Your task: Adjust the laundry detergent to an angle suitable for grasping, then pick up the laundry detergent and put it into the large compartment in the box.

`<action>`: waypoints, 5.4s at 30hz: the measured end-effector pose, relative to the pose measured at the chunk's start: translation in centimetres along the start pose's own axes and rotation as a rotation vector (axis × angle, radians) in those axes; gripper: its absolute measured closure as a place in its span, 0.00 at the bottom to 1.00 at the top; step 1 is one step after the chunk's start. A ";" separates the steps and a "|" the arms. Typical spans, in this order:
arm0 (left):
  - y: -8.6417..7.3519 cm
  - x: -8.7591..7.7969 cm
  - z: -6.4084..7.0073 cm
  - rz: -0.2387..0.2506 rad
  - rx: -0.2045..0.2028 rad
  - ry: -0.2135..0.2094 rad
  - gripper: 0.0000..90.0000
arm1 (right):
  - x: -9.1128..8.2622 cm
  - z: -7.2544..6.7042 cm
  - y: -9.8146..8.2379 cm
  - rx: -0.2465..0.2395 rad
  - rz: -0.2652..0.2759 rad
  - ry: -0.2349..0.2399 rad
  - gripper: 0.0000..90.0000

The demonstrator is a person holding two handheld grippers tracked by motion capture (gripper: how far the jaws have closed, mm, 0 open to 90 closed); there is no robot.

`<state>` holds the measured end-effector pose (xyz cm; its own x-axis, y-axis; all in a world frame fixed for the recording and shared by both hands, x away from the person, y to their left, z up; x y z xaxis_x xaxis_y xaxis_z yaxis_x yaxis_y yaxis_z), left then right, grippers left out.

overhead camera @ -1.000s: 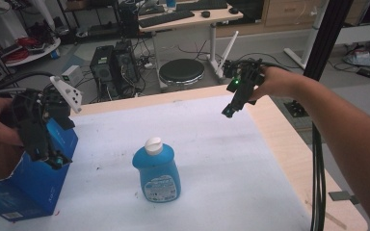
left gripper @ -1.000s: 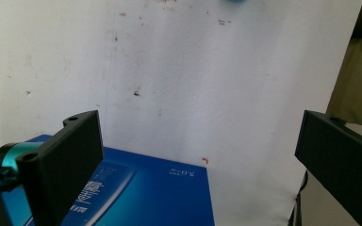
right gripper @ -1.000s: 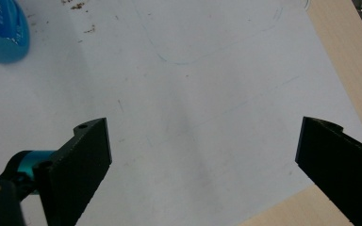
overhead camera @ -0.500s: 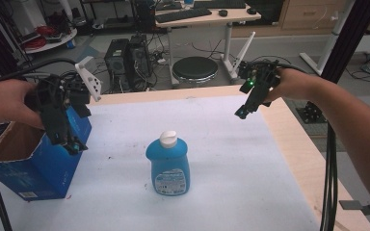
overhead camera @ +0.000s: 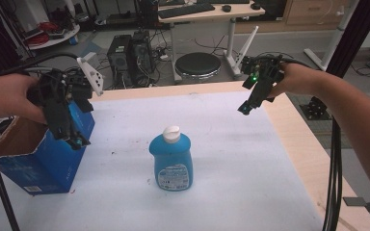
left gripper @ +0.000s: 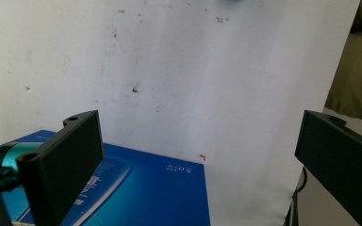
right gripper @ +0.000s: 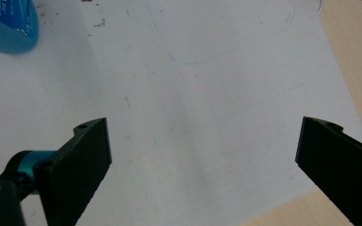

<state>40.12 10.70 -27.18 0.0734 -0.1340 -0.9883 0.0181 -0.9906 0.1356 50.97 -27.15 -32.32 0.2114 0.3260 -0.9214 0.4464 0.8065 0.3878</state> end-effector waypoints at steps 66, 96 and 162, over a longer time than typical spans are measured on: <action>13.5 2.8 1.4 0.177 0.213 -0.048 0.02 | -0.2 -1.8 0.5 -0.031 0.031 0.029 0.04; 15.4 7.7 1.4 0.114 0.242 -0.107 0.03 | 0.0 -1.5 0.5 -0.033 0.042 0.035 0.03; 11.6 -2.2 0.9 0.082 0.061 -0.046 0.42 | -0.6 -2.1 0.6 -0.042 0.049 0.045 0.04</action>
<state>39.27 -0.53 -23.45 0.0267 -0.2141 -0.9764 -0.0466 -0.9760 0.2127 49.28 -25.83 -31.61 0.1921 0.3870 -0.9019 0.3992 0.8087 0.4320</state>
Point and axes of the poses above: each handheld gripper's, and its own axes: x roughly forward along the jaws, y roughly out of its top, z roughly to its right, the point moved 4 cm from there along x, roughly forward along the jaws, and after that the axes turned 11 degrees about x, right-handed, at the moved point
